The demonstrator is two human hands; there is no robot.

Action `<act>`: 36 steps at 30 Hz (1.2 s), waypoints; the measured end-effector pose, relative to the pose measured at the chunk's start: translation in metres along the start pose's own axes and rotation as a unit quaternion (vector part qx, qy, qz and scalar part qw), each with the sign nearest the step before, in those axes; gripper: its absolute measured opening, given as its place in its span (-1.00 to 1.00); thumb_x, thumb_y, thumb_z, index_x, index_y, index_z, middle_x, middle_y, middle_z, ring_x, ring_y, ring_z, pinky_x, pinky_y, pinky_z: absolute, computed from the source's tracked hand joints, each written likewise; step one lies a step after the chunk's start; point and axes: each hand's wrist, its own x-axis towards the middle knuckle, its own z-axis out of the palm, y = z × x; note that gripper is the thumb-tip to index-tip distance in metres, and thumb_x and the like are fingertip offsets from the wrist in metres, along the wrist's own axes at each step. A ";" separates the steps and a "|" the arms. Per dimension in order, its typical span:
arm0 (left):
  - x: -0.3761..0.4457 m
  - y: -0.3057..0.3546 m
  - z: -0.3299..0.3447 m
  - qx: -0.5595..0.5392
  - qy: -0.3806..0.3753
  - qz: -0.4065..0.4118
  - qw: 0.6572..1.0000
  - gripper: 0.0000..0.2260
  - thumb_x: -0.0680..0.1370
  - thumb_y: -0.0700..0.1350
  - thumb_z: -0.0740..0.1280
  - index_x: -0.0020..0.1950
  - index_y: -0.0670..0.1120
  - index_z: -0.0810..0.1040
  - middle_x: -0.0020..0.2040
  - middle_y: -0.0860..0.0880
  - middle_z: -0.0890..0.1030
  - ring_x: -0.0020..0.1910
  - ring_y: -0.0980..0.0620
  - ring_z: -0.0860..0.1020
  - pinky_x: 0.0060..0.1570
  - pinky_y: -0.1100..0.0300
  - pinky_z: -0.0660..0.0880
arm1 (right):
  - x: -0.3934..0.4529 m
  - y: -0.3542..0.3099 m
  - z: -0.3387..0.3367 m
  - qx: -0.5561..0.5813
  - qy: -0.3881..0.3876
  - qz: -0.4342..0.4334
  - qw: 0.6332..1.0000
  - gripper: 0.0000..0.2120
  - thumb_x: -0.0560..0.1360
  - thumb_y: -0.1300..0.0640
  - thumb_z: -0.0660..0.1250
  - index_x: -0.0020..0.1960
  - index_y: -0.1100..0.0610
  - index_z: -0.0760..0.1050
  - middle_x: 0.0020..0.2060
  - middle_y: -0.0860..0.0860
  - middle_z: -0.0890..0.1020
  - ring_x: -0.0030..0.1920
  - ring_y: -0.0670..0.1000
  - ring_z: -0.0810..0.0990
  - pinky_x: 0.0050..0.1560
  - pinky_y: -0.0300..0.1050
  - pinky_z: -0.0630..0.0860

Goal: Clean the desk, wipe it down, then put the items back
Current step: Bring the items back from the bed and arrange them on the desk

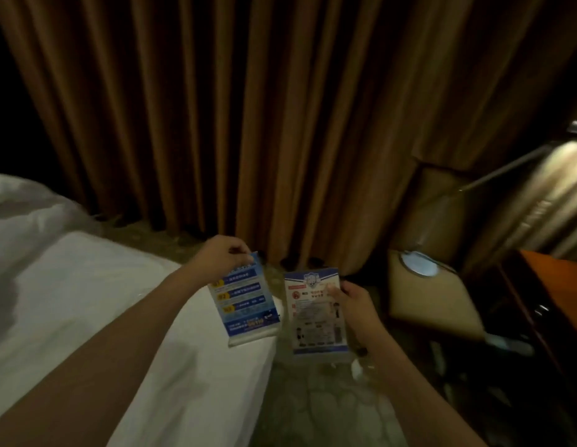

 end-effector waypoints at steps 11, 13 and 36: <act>0.017 0.219 0.185 0.031 -0.179 0.200 0.963 -0.94 0.51 -0.11 0.37 -0.16 -0.04 0.59 -0.16 0.03 0.60 -0.14 0.12 0.54 -0.18 0.25 0.42 | -0.112 0.075 -0.224 0.097 0.254 0.024 0.962 -0.86 0.59 0.10 0.23 -0.03 0.09 0.56 -0.09 0.06 0.68 -0.10 0.01 0.67 -0.07 -0.07 0.59; 0.005 0.263 0.227 0.031 -0.217 0.230 0.948 -0.93 0.51 -0.13 0.38 -0.18 -0.03 0.58 -0.16 0.01 0.60 -0.15 0.12 0.53 -0.18 0.27 0.42 | -0.142 0.097 -0.266 0.108 0.291 0.027 0.950 -0.85 0.59 0.09 0.22 -0.01 0.10 0.55 -0.07 0.07 0.67 -0.08 0.01 0.66 -0.06 -0.07 0.59; -0.116 0.563 0.636 0.084 -0.438 0.459 0.768 -0.88 0.55 -0.09 0.31 -0.19 0.02 0.53 -0.16 0.10 0.57 -0.17 0.17 0.52 -0.29 0.32 0.36 | -0.326 0.316 -0.566 0.184 0.585 0.132 0.779 -0.83 0.58 0.11 0.21 -0.05 0.19 0.50 -0.06 0.06 0.63 -0.03 0.04 0.62 0.00 -0.04 0.58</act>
